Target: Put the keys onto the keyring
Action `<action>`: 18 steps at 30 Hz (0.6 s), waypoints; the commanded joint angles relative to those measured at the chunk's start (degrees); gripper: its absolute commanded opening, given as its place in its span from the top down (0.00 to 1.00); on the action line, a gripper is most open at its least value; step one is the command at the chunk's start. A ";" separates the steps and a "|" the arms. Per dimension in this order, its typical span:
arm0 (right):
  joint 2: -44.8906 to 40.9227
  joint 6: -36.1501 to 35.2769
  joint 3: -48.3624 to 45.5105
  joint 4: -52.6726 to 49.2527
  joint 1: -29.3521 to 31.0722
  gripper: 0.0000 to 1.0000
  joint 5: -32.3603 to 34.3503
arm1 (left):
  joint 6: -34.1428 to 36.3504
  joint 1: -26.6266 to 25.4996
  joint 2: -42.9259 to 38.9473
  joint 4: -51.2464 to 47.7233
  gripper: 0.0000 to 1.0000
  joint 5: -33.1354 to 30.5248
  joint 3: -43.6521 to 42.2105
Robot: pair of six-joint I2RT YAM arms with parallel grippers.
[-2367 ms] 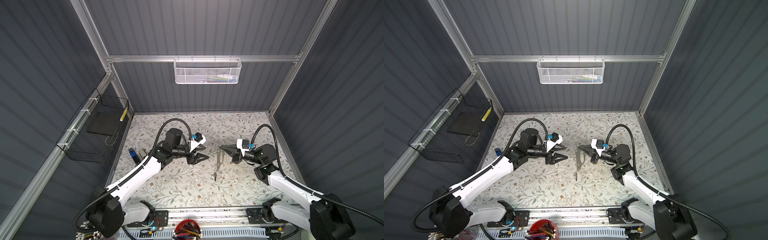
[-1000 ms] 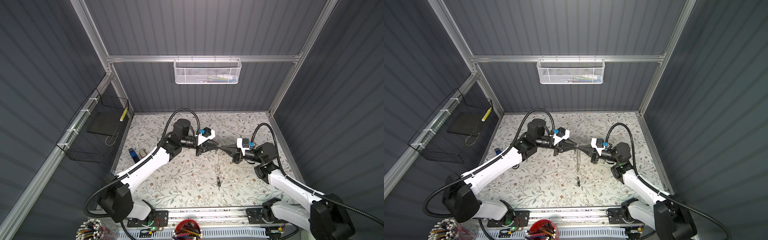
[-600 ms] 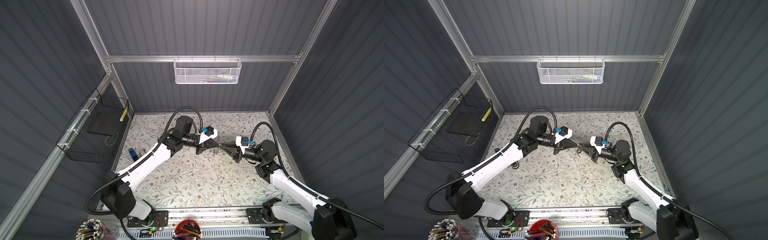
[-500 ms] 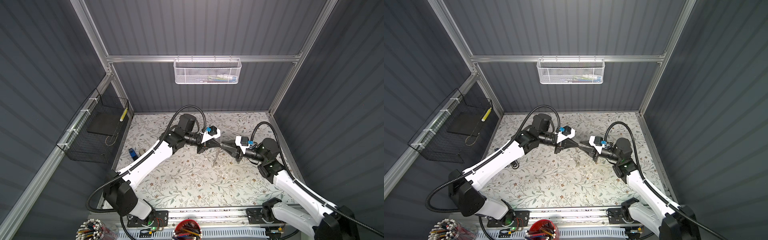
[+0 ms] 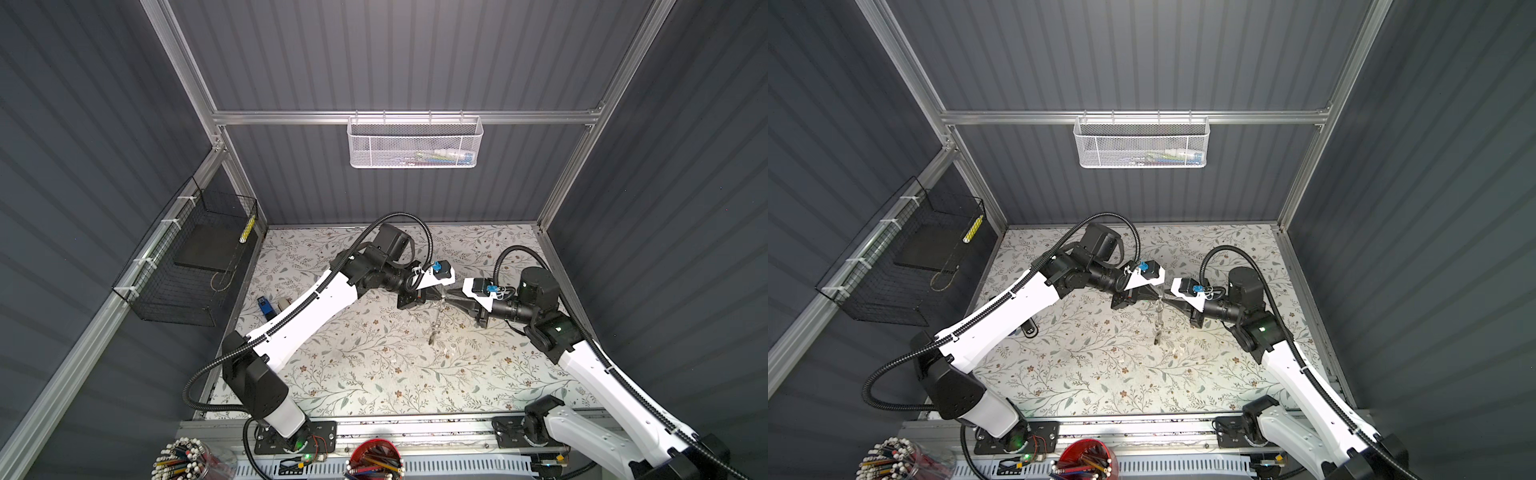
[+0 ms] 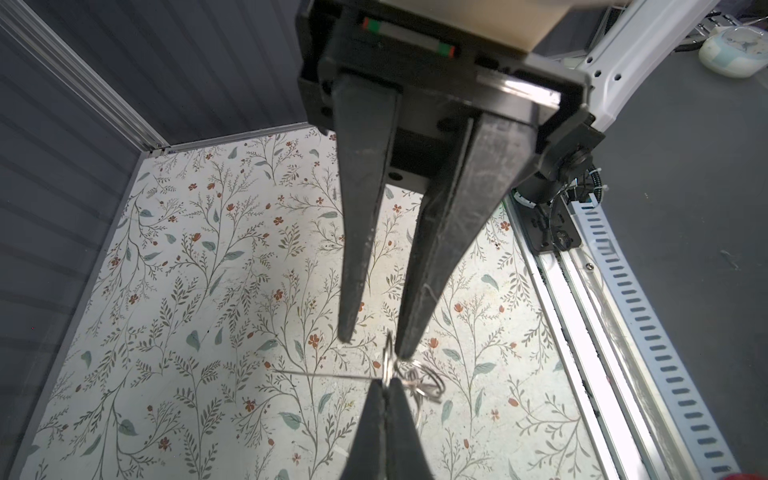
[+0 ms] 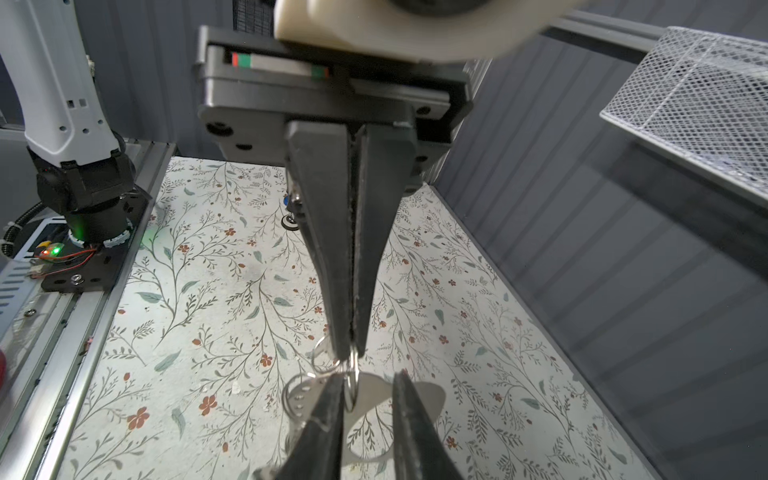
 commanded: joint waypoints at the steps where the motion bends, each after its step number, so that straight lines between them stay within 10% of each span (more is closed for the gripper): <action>1: 0.46 -2.28 2.34 -4.28 0.24 0.80 -1.39 | 1.99 -0.50 0.64 -2.89 1.00 -0.02 2.91; 18: 3.15 -0.30 3.35 -2.79 0.22 0.90 -3.58 | 4.05 -2.51 3.55 -6.73 1.00 -2.72 6.97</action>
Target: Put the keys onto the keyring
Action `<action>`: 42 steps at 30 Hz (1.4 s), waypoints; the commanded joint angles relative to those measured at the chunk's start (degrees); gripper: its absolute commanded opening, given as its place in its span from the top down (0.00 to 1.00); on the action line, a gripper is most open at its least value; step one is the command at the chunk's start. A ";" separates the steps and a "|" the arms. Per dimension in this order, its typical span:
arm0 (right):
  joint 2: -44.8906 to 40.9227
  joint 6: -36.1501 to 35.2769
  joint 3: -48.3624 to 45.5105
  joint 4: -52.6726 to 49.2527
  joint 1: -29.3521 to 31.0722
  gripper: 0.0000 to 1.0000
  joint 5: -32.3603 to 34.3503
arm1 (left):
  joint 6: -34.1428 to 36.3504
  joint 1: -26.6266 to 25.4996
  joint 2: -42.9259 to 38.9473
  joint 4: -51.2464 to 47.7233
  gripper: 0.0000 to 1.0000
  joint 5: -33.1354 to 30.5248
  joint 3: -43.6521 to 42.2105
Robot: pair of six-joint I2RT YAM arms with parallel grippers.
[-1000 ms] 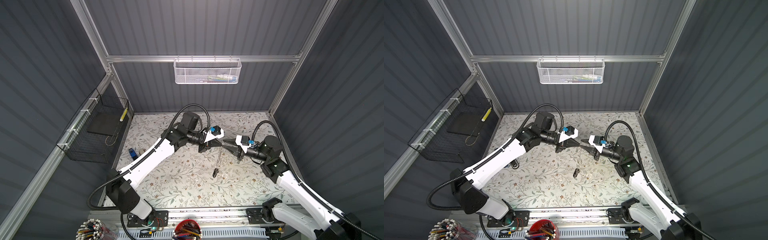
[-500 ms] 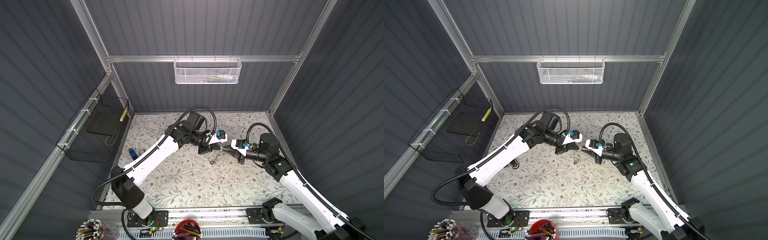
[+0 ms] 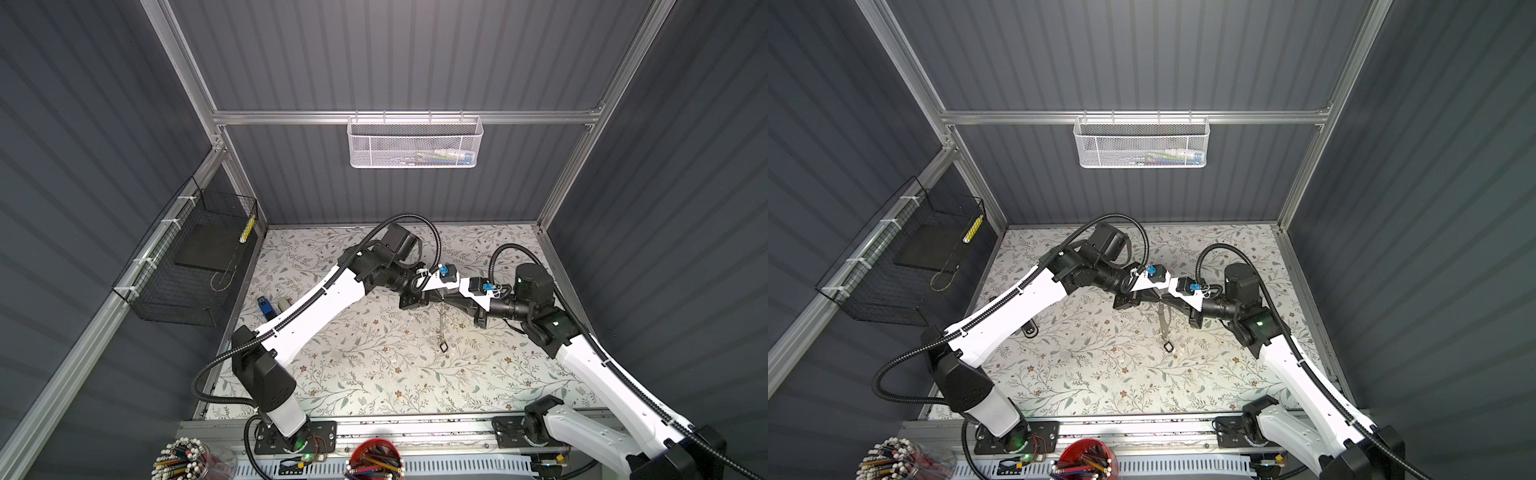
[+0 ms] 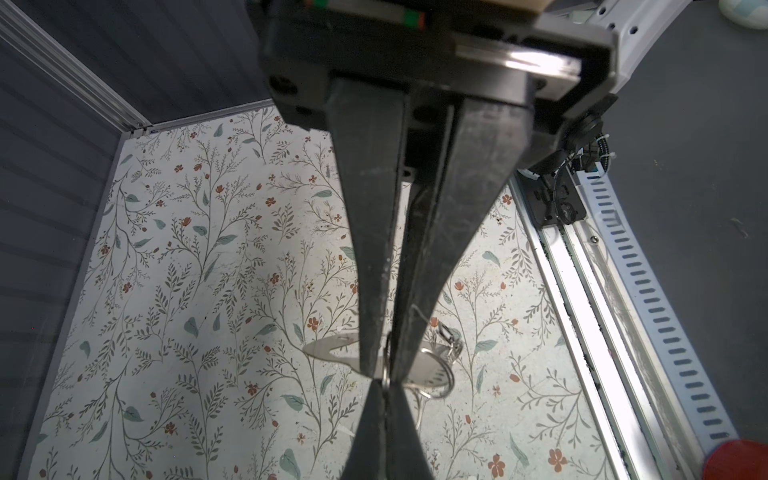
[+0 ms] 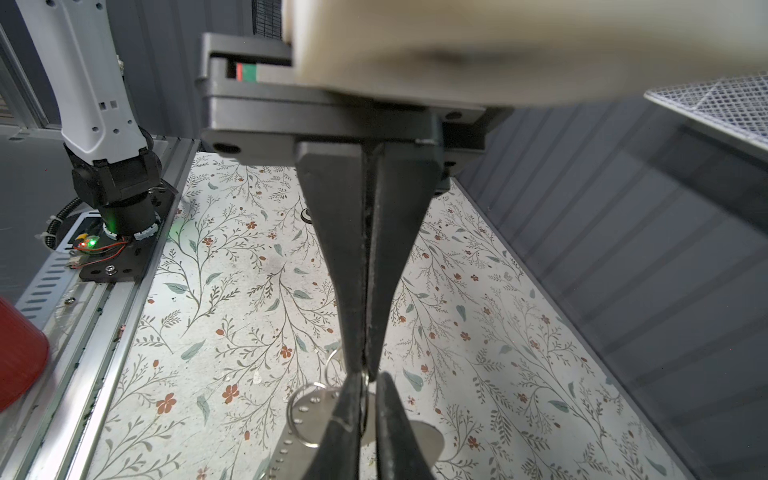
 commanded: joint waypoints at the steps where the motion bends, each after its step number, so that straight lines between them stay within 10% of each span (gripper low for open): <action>1: 0.67 -0.01 1.96 -0.78 0.24 0.91 -1.06 | 1.11 -0.66 0.34 -1.22 1.00 1.19 2.51; 27: 2.10 0.96 1.97 -3.15 0.33 1.00 1.38 | -0.92 -0.59 -4.45 6.31 1.00 4.63 -3.17; 32: -0.31 3.75 -0.74 3.99 0.16 1.00 1.82 | -6.34 2.94 -7.04 10.78 0.53 3.99 -8.09; 42: -1.57 12.34 -5.26 18.47 -0.04 1.00 -0.63 | -21.54 8.58 -13.46 28.75 0.47 9.41 -24.42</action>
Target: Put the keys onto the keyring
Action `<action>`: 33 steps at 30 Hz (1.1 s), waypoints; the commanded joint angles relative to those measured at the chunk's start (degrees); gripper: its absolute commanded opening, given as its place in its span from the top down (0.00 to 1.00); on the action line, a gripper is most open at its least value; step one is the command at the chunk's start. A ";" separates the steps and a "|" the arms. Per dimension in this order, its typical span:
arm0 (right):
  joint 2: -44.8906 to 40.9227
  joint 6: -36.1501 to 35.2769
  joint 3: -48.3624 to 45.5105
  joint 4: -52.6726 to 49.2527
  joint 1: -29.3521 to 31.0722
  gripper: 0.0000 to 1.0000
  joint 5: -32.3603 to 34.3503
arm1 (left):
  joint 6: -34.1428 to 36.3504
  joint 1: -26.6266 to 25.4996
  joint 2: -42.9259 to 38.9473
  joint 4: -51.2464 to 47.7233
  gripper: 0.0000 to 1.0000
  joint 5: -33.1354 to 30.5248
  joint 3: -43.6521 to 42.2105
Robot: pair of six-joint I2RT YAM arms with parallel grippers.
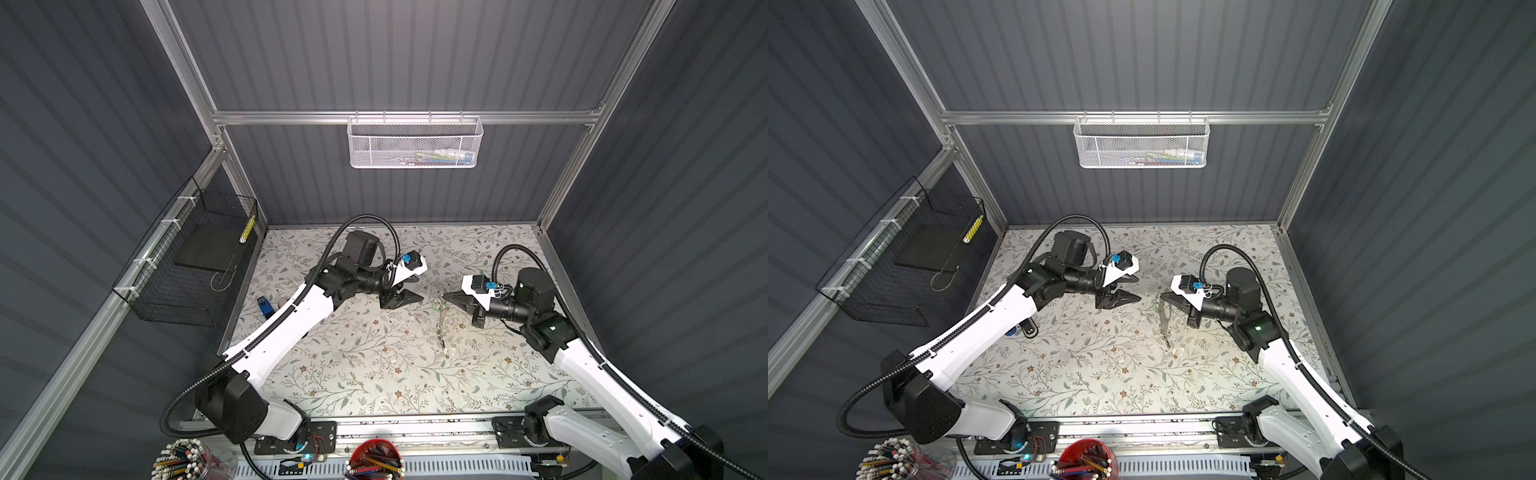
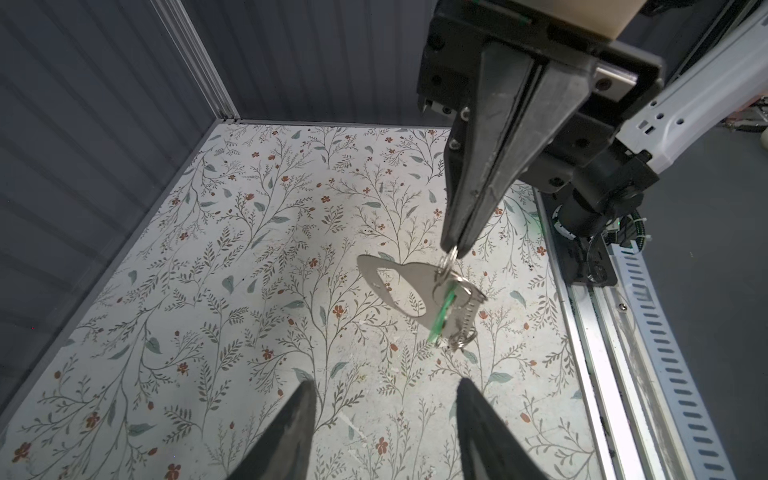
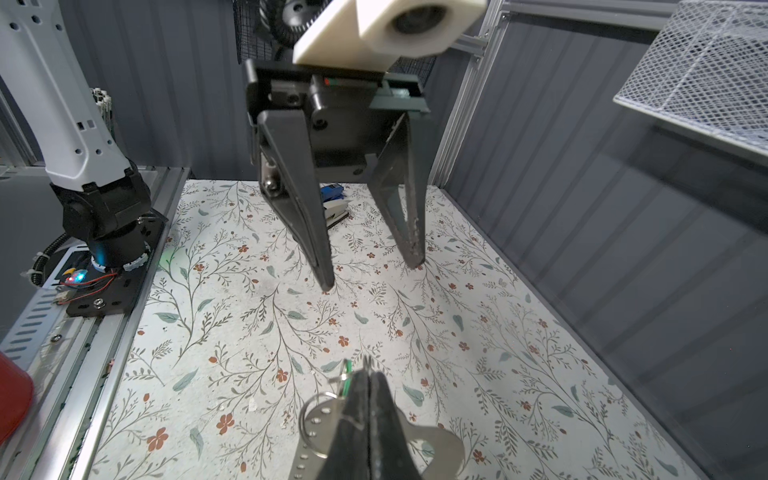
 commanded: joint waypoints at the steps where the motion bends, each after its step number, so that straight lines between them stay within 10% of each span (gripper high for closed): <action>1: -0.24 4.07 -0.61 7.54 -0.03 1.00 -1.36 | -6.73 -0.49 -0.64 7.22 0.48 3.15 -2.42; 16: 1.67 11.46 -1.60 17.68 -0.03 1.00 -2.85 | -9.97 -2.20 2.06 13.38 0.54 5.98 -3.90; 28: 3.23 17.86 -4.37 28.98 -0.03 1.00 -3.25 | -4.48 -2.13 4.73 6.40 0.99 8.83 1.70; 33: 4.67 21.18 -5.67 35.10 -0.03 1.00 -4.11 | -2.16 -2.12 6.41 2.96 1.00 10.80 4.00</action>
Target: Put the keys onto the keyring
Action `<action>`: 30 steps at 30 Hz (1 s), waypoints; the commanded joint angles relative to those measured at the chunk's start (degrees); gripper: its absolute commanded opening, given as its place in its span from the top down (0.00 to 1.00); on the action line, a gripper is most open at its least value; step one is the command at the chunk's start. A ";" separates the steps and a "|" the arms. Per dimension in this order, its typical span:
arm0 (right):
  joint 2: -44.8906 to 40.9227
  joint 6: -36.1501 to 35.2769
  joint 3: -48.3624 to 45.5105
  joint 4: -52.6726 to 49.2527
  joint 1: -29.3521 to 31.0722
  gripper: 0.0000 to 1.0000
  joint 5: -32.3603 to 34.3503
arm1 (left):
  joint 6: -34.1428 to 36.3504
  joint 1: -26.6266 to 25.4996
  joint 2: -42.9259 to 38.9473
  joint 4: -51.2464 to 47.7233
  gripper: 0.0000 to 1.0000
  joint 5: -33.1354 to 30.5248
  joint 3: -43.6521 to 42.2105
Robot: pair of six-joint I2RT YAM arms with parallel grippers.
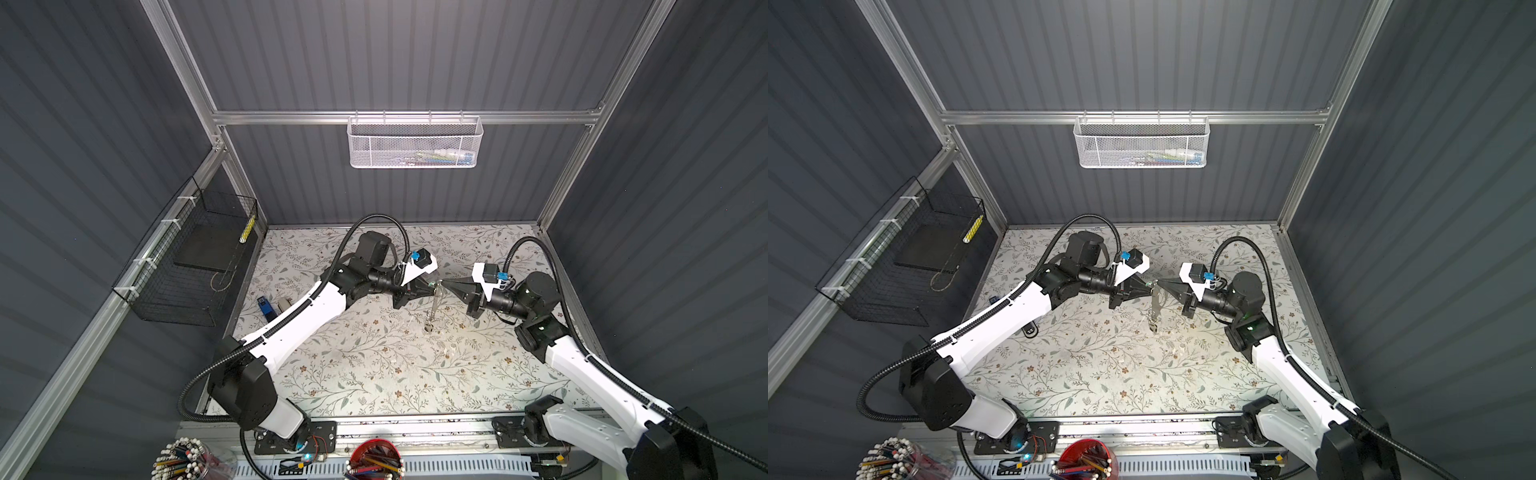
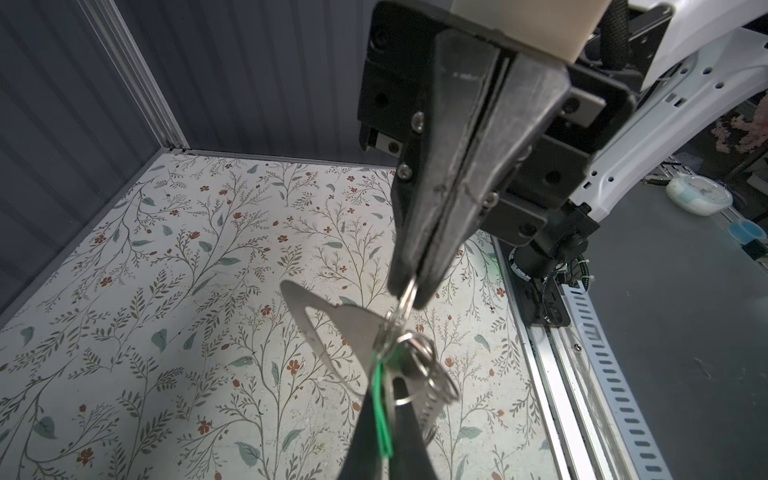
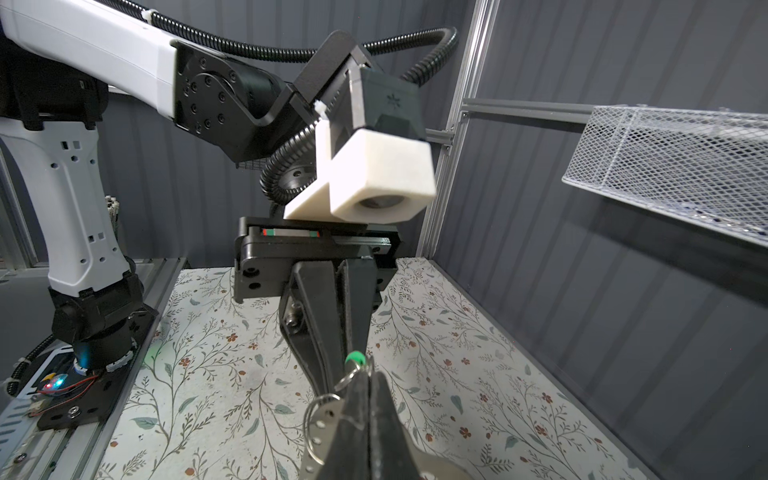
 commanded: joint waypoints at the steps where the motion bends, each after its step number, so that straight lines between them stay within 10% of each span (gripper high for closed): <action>1: 0.78 3.67 -0.94 6.86 0.15 1.00 -2.07 | 2.59 -0.24 1.47 -3.13 1.00 3.81 2.45; 3: 0.91 4.17 -1.37 8.40 0.15 1.00 -1.90 | 2.97 -0.22 2.11 -4.45 1.00 3.94 5.05; 5: 0.68 3.67 -1.27 7.58 0.15 1.00 -1.90 | 1.82 -0.15 1.69 -4.48 0.65 1.71 4.72; 9: 0.14 2.73 -1.38 6.03 -0.02 1.00 -1.72 | -1.63 0.19 -2.26 1.45 0.57 -2.74 -0.55; 20: -0.46 1.70 -1.14 4.12 -0.20 1.00 -0.98 | -4.11 0.22 -5.37 4.93 0.62 -5.27 -2.65; 30: -0.40 2.35 -0.74 4.83 -0.20 1.00 -0.84 | -2.62 0.24 -4.12 3.10 0.90 -3.50 -1.57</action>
